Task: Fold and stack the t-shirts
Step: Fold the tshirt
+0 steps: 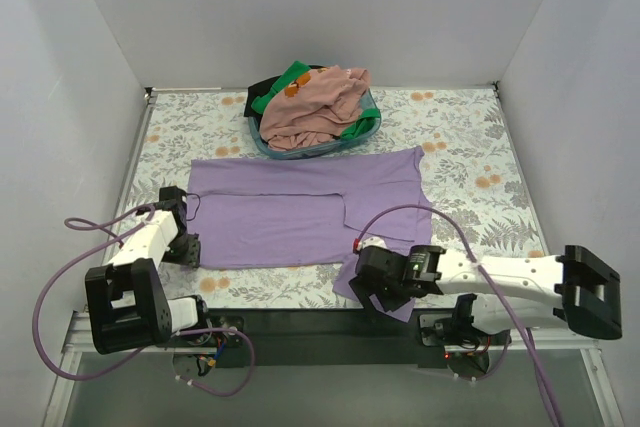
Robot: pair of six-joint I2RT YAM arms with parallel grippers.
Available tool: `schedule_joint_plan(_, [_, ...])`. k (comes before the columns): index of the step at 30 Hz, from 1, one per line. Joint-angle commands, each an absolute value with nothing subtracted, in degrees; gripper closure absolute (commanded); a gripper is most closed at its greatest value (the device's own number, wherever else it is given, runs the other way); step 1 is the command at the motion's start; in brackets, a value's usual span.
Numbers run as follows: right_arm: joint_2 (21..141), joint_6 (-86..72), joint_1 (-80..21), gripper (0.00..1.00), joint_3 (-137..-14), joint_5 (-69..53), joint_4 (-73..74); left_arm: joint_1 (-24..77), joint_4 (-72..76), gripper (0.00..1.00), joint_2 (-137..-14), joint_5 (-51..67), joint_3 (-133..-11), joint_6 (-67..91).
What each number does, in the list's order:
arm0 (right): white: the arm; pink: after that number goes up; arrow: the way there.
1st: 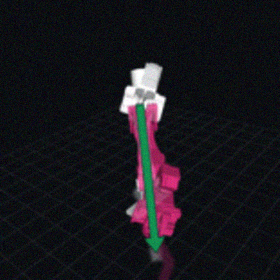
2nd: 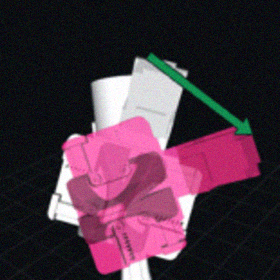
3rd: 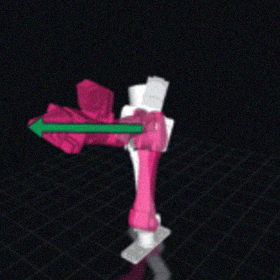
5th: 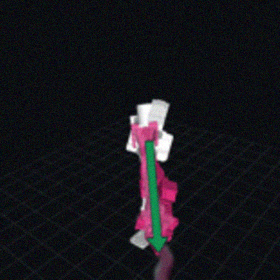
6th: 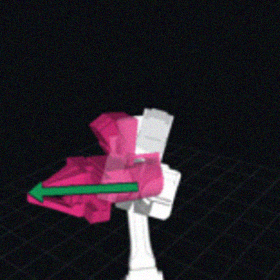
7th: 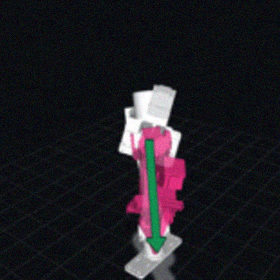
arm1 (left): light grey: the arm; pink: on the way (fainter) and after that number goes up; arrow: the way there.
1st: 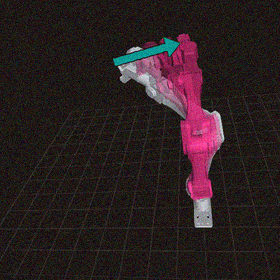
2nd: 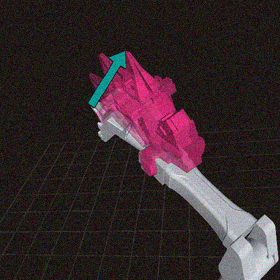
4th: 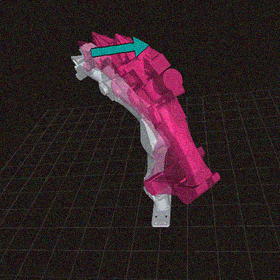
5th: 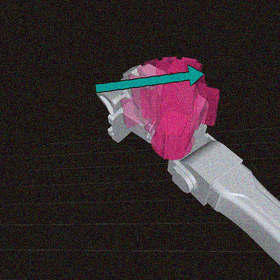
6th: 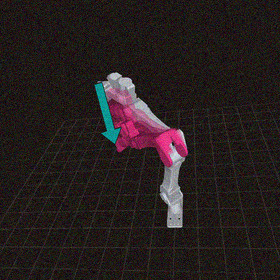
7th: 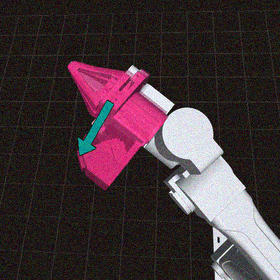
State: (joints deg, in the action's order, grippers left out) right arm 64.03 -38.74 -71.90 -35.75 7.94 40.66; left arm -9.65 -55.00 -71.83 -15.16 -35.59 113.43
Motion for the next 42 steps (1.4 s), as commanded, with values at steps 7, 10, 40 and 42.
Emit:
schedule_joint_plan(7, [75.93, -44.74, -75.15, 0.21, -37.53, 15.72, 44.74, -10.02, -51.94, 1.0, -71.28, -18.9, -36.04, 114.26])
schedule_joint_plan(10, [77.78, -44.65, -74.53, 0.43, -37.62, 17.66, 44.82, -10.11, -52.12, 1.0, -71.19, -18.63, -36.3, 114.0])
schedule_joint_plan(40, [78.9, -19.62, -41.33, 0.99, -60.19, 19.87, 40.26, -10.02, -50.28, 1.0, -75.75, -9.05, -48.33, 108.19])
schedule_joint_plan(42, [81.2, -18.29, -39.65, 0.99, -63.87, 19.43, 39.55, -10.11, -50.19, 1.0, -77.25, -9.05, -49.48, 108.11])
